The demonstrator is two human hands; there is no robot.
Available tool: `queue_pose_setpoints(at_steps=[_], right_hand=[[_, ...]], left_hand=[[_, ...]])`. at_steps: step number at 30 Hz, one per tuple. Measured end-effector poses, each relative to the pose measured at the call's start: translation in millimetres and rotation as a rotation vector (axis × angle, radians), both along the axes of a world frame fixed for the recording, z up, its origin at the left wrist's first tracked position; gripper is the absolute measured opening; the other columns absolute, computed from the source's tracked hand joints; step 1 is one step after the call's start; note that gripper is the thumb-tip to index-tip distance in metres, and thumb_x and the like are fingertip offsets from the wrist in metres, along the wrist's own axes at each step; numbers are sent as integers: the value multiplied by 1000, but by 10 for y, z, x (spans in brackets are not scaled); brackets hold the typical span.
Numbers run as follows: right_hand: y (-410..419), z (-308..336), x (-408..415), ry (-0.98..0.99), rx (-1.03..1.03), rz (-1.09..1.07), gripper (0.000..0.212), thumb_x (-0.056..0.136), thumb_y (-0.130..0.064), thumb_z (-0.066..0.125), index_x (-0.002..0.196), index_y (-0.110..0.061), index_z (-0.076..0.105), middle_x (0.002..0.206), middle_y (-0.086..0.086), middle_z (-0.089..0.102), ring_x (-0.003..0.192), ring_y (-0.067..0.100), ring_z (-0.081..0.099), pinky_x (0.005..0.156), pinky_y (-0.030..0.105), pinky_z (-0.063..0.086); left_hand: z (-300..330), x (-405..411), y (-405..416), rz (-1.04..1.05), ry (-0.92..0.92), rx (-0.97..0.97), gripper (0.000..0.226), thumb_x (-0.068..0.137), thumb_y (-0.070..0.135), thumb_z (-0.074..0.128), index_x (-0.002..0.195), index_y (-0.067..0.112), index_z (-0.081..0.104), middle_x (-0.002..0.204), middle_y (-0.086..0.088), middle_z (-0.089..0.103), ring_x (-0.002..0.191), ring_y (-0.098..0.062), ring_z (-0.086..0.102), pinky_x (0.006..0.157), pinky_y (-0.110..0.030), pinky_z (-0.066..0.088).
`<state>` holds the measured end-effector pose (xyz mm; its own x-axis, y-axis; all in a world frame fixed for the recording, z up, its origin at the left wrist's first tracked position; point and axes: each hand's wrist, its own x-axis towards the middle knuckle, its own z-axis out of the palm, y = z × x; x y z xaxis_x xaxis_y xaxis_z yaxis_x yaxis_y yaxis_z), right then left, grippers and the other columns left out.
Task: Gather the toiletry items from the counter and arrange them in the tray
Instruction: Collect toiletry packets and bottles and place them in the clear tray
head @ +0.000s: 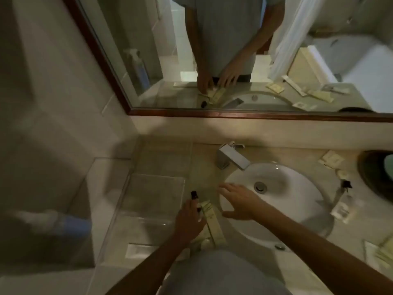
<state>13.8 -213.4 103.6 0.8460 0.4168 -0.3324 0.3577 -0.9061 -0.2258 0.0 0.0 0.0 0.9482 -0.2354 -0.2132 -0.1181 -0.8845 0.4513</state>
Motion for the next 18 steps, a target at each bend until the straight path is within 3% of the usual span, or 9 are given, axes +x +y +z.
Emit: queue_pose_setpoints(at_steps=[2, 5, 7, 10, 13, 18], right_hand=[[5, -199, -93, 69, -30, -19, 82, 84, -52, 62, 150, -21, 24, 156, 4, 29, 138, 24, 32, 111, 42, 32], [-37, -498, -293, 133, -64, -36, 76, 85, -48, 61, 148, -21, 28, 151, 5, 35, 135, 25, 36, 109, 42, 35], [-48, -609, -371, 134, -70, -31, 71, 86, -43, 59, 147, -21, 30, 148, 6, 39, 132, 27, 39, 106, 41, 37], [-65, -683, -430, 144, -63, -80, 63, 89, -37, 53, 146, -20, 32, 145, 7, 41, 130, 28, 40, 105, 41, 37], [-110, -719, -442, 88, -33, -119, 55, 92, -37, 52, 142, -18, 39, 141, 6, 44, 127, 26, 42, 104, 38, 37], [-181, -715, -425, -96, 100, -257, 42, 90, -30, 58, 131, -21, 53, 127, 1, 58, 114, 20, 53, 100, 35, 42]], left_hand=[[1, 44, -132, -123, 29, 87, 56, 83, 25, 58, 135, 12, 45, 134, -10, 47, 114, -29, 52, 91, -39, 46], [-72, 114, -286, -527, -68, 201, 46, 77, 14, 61, 122, 15, 55, 120, -7, 57, 108, -30, 57, 85, -41, 49], [-183, 166, -301, -728, -78, 256, 56, 66, 10, 72, 119, 13, 56, 116, -8, 60, 106, -30, 58, 87, -42, 49], [-145, 278, -343, -856, -48, 354, 64, 59, 6, 78, 119, 10, 55, 119, -11, 58, 107, -32, 55, 97, -45, 43], [-145, 382, -434, -908, -45, 408, 57, 62, 6, 77, 115, 10, 56, 114, -11, 60, 104, -31, 56, 93, -43, 45], [-94, 444, -410, -916, -86, 216, 45, 73, -6, 59, 116, 4, 54, 109, -18, 60, 98, -35, 56, 83, -46, 48]])
